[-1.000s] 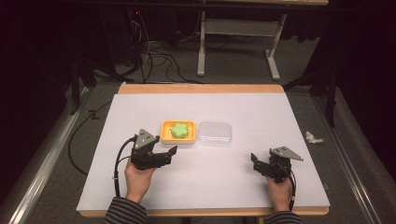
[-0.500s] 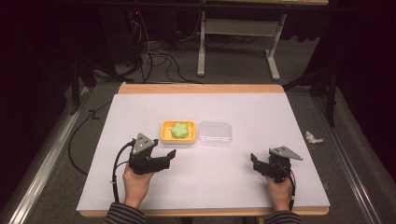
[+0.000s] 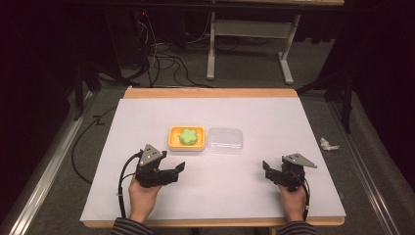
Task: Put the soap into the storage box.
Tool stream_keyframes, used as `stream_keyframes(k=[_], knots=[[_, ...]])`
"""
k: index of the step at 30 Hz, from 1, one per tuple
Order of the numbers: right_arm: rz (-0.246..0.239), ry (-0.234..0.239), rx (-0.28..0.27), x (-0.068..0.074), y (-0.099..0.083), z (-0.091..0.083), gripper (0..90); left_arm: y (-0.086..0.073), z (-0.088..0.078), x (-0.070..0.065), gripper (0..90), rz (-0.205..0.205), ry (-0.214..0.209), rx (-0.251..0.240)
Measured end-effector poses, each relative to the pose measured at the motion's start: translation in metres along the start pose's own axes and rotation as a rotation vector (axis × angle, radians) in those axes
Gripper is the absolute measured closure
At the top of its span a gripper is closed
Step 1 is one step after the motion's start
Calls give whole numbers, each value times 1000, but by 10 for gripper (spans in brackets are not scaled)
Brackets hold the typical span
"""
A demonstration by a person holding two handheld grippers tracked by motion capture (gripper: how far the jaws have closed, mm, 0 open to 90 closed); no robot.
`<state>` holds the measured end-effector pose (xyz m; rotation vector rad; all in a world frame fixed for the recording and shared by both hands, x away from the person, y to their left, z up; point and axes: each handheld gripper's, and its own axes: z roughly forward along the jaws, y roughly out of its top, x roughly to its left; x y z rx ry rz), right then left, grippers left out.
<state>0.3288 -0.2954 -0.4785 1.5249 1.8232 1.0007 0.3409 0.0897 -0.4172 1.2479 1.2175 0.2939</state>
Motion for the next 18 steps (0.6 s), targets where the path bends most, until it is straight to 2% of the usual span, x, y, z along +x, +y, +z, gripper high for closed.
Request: stream_keyframes(k=[4,8,14,18], knots=[[2,-1,0,0,0,0,209,-3,-1,2,226,-8,2,11],[3,-3,-2,0,0,0,209,-6,-1,5,226,8,13,28],[3,-1,-3,1,0,0,209,-9,0,10,227,-8,24,26],[3,-3,-3,1,0,0,209,-10,0,13,227,0,31,34]])
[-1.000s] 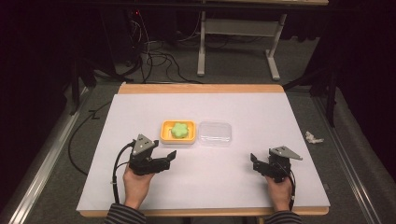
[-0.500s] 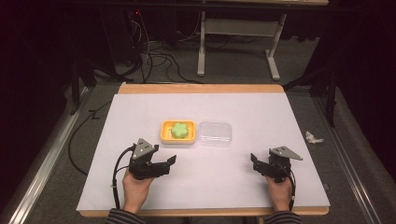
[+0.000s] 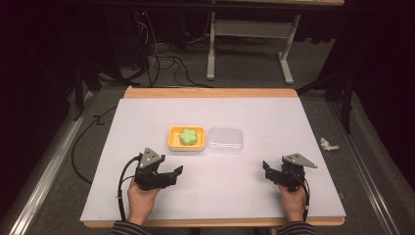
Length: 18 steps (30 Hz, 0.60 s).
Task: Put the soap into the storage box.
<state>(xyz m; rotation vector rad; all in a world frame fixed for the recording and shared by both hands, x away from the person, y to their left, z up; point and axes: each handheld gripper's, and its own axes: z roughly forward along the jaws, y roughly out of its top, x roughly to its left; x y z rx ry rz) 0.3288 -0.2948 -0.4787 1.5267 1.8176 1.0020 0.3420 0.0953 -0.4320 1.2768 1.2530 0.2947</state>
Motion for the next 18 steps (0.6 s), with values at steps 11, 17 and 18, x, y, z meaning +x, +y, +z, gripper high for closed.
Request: stream_keyframes(k=[11,17,18], knots=[[-4,-2,0,0,0,0,208,-6,1,8,228,-11,24,12],[-6,-2,1,0,0,0,209,-7,2,16,228,-24,43,6],[-6,-2,1,0,0,0,209,-7,2,16,228,-24,43,6]])
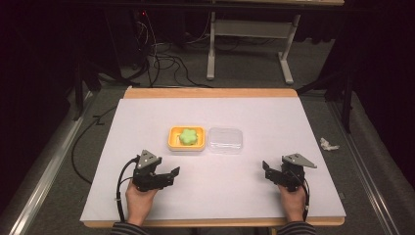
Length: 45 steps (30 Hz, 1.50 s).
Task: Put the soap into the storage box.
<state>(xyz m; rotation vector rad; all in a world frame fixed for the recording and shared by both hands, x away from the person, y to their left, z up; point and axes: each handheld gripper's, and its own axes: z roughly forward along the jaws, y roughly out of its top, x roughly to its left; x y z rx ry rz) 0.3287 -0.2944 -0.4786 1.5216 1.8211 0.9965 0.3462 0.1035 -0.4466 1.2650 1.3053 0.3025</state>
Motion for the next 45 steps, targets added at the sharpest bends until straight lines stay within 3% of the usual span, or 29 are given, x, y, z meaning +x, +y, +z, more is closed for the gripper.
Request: stream_keyframes(k=[22,30,45], knots=[[-3,-5,0,1,0,0,209,-14,9,18,228,-24,55,19],[-4,-6,2,1,0,0,209,-18,13,19,227,2,68,23],[-2,-6,1,1,0,0,208,-28,22,24,227,1,97,-13]])
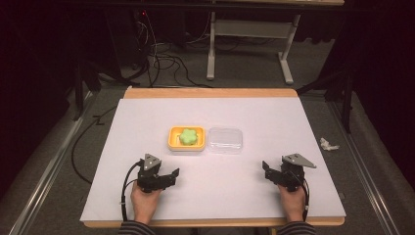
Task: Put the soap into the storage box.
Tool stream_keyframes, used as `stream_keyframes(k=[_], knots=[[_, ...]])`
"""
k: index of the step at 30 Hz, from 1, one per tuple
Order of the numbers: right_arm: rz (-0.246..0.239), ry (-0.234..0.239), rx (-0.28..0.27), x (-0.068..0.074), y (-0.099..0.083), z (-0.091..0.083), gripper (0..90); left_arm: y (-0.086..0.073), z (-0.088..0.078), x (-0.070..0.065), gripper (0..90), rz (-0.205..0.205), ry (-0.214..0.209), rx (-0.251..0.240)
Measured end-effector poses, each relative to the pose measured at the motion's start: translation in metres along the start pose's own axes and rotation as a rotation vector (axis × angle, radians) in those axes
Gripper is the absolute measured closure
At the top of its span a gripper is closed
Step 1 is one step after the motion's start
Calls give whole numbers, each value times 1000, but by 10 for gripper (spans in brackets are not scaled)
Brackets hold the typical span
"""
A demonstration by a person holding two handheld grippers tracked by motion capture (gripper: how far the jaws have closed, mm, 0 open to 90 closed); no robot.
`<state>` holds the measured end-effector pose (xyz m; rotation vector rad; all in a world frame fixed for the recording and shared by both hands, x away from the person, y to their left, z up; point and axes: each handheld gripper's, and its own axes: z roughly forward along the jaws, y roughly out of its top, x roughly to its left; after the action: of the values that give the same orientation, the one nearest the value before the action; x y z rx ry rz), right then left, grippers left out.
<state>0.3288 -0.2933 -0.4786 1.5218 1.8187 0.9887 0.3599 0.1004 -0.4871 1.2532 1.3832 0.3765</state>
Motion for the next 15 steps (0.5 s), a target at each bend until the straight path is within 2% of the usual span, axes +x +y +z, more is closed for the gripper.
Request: stream_keyframes(k=[5,8,9,15], knots=[[0,-1,1,0,0,0,209,-2,2,0,226,-2,6,-6],[-5,2,2,0,0,0,209,-3,1,0,226,14,9,-15],[-7,1,1,0,0,0,209,-4,0,0,224,31,12,-18],[-1,0,-2,0,0,0,209,-6,0,-1,220,38,12,-37]])
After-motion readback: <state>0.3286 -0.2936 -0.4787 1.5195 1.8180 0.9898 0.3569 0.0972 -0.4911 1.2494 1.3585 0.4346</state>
